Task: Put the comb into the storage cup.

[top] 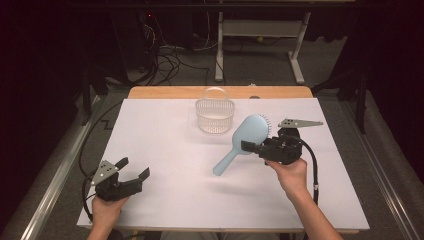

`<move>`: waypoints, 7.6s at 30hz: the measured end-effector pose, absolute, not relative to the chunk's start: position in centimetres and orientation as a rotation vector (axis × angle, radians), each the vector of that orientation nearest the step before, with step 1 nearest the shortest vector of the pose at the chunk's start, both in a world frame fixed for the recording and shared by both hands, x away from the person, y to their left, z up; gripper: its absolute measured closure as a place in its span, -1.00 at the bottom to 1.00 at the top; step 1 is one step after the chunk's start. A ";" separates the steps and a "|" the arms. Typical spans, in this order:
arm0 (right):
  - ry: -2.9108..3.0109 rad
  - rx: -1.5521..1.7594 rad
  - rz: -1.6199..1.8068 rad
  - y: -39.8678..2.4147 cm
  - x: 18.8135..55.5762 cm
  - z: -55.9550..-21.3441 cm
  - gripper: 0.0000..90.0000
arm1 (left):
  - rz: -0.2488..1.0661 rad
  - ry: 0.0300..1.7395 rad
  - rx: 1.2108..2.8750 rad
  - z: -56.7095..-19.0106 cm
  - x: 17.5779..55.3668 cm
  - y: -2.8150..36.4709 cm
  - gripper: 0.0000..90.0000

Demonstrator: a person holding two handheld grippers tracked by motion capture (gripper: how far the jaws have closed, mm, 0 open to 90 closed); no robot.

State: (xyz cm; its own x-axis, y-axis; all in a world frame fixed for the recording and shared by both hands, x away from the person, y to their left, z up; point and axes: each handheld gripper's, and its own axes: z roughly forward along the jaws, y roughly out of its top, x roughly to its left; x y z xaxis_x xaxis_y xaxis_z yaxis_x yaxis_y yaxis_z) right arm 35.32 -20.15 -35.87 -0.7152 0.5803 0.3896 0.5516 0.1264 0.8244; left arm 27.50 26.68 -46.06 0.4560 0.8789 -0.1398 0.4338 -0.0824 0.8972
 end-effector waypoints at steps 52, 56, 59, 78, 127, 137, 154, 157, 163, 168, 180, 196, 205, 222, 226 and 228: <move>2.315 1.181 1.592 -20.1 38.4 -32.7 0.24 | 0.536 1.138 1.709 -46.1 27.5 26.6 -0.75; 2.315 1.169 1.581 -19.9 38.7 -32.1 0.24 | 0.535 1.141 1.707 -46.1 27.5 26.6 -0.75; 2.317 1.159 1.573 -19.7 39.0 -31.7 0.24 | 0.533 1.142 1.709 -46.1 27.6 26.6 -0.75; 2.285 1.168 1.543 -19.5 40.5 -30.5 0.24 | 0.534 1.143 1.711 -46.1 27.6 26.6 -0.75; 2.174 1.220 1.523 -18.5 44.4 -27.5 0.24 | 0.518 1.137 1.726 -46.3 27.8 26.4 -0.75; 2.162 1.240 1.501 -17.8 45.6 -27.3 0.24 | 0.514 1.140 1.722 -46.3 27.8 26.4 -0.75; 2.160 1.246 1.439 -15.8 47.9 -27.7 0.24 | 0.520 1.135 1.717 -46.2 27.7 26.5 -0.75; 2.157 1.251 1.430 -15.7 48.1 -27.8 0.24 | 0.520 1.136 1.718 -46.2 27.7 26.5 -0.75; 2.146 1.265 1.421 -15.5 48.6 -28.2 0.24 | 0.517 1.137 1.720 -46.2 27.8 26.5 -0.75; 2.140 1.271 1.412 -15.2 48.9 -28.6 0.24 | 0.514 1.134 1.724 -46.3 27.8 26.4 -0.75; 2.153 1.277 1.381 -13.9 49.6 -29.8 0.24 | 0.514 1.134 1.720 -46.2 27.8 26.4 -0.75; 2.174 1.278 1.337 -12.5 50.3 -31.3 0.23 | 0.509 1.133 1.728 -46.3 27.8 26.4 -0.75; 2.187 1.285 1.318 -11.7 50.6 -32.2 0.23 | 0.508 1.133 1.728 -46.3 27.8 26.5 -0.75; 2.208 1.303 1.282 -10.5 50.9 -33.5 0.22 | 0.506 1.140 1.717 -46.3 27.9 26.7 -0.75; 2.208 1.306 1.278 -10.4 51.0 -33.8 0.22 | 0.507 1.140 1.717 -46.3 27.8 26.7 -0.75; 2.211 1.304 1.275 -10.2 51.0 -33.9 0.21 | 0.507 1.143 1.715 -46.3 27.9 26.8 -0.75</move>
